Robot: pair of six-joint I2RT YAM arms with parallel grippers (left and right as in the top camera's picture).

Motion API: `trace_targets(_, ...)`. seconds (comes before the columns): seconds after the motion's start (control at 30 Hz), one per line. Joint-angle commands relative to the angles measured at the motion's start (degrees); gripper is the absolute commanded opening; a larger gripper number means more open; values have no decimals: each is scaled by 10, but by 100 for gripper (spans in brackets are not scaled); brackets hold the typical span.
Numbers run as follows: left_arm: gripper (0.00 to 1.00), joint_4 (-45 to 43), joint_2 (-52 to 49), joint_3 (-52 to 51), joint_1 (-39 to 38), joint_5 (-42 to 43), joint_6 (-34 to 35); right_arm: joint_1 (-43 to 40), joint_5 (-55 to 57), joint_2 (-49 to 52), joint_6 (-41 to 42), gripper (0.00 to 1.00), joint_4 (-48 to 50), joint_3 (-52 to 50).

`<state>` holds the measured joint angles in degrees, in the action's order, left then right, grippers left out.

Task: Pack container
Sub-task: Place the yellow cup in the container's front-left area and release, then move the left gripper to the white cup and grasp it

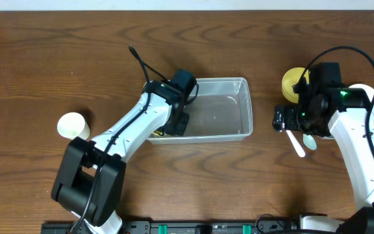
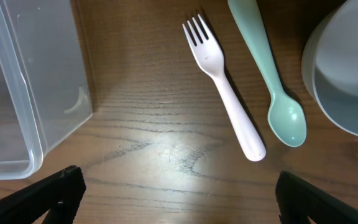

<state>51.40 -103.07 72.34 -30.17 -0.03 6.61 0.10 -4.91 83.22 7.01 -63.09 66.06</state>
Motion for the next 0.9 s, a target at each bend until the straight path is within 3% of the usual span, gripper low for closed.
trace_targets(0.0, 26, 1, 1, -1, 0, -7, -24, -6, 4, 2, -4, 99, -2, 9)
trace_targets(0.17, 44, 35, 17, 34, 0, -11, -32, -6, 4, 2, -4, 99, -4, 9)
trace_targets(0.3, 46, 108, 53, 110, 0, -64, -31, -6, 4, 2, -4, 99, -4, 9)
trace_targets(0.47, 60, 163, 127, 212, 35, -99, -31, -6, 4, 2, -4, 99, -3, 9)
trace_targets(0.6, 73, 162, 180, 224, 123, -99, -14, -6, 4, 2, -4, 99, -3, 10)
trace_targets(0.87, 76, 196, 170, 192, 344, -63, 63, -6, 4, 2, -4, 99, 2, 9)
